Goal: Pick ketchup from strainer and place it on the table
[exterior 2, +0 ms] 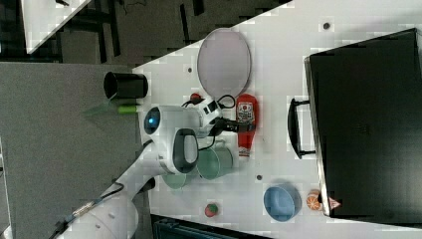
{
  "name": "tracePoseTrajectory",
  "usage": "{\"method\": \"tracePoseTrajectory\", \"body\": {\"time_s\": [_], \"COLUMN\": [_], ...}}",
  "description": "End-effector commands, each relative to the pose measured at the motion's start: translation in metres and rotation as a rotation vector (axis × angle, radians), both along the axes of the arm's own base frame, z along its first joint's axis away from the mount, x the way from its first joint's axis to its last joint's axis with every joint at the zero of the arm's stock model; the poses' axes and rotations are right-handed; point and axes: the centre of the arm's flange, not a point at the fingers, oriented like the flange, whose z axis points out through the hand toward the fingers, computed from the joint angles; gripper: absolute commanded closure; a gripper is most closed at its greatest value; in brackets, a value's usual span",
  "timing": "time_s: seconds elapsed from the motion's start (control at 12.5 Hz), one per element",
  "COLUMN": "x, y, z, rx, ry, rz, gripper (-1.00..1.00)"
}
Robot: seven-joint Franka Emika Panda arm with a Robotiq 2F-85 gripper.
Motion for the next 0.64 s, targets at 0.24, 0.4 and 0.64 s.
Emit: {"method": "tracePoseTrajectory", "body": {"time_s": [0.24, 0.4, 0.64], "x": [0.027, 0.043, 0.066], "y": [-0.022, -0.026, -0.032], "z": [0.070, 0.128, 0.221], "rx": [-0.032, -0.056, -0.084], "ry": [-0.118, -0.152, -0.176], "rz": [0.009, 0.004, -0.081], "gripper": [-1.00, -1.00, -1.00]}}
